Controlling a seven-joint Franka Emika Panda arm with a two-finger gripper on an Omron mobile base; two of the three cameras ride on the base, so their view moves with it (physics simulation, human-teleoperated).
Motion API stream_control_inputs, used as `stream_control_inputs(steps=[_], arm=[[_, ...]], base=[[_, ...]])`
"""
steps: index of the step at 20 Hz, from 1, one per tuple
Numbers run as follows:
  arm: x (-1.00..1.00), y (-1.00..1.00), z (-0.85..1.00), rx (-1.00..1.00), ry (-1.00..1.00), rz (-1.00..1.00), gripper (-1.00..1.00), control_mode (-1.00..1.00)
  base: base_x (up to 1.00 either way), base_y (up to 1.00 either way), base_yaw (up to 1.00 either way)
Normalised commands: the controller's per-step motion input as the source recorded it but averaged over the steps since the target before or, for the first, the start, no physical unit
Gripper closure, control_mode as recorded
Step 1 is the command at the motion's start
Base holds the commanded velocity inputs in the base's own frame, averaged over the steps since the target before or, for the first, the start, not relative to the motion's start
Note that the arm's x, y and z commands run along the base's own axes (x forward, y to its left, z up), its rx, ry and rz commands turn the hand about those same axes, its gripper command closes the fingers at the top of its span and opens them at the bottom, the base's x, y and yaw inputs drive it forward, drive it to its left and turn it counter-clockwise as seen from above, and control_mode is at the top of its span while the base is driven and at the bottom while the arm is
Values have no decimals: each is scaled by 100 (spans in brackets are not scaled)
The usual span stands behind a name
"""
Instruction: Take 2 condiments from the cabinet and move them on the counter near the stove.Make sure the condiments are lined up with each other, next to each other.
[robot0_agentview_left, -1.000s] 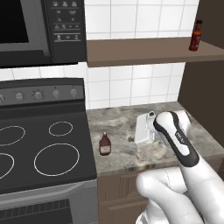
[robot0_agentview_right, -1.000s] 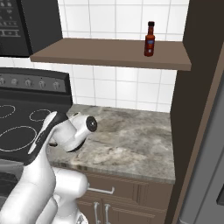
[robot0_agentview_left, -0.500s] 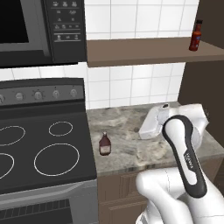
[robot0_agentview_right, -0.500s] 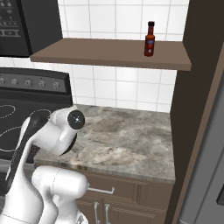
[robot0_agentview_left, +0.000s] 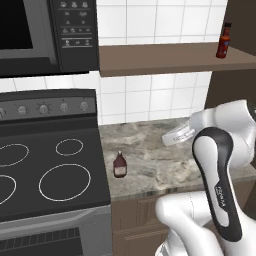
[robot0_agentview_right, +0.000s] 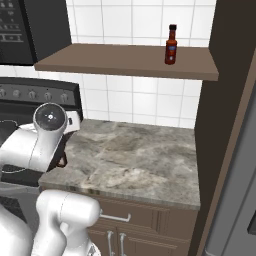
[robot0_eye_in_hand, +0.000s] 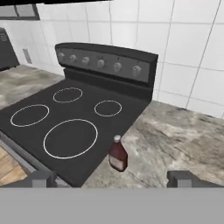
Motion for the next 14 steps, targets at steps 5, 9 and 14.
stream_control_inputs(steps=[5, 9, 14], arm=[[-44, -20, 50, 0, 27, -23, -100, -100], [-30, -21, 47, 0, 21, -20, -100, -100], [-22, -18, 34, 0, 10, -21, -100, -100]], base=[[0, 0, 0], [0, 0, 0], [0, 0, 0]])
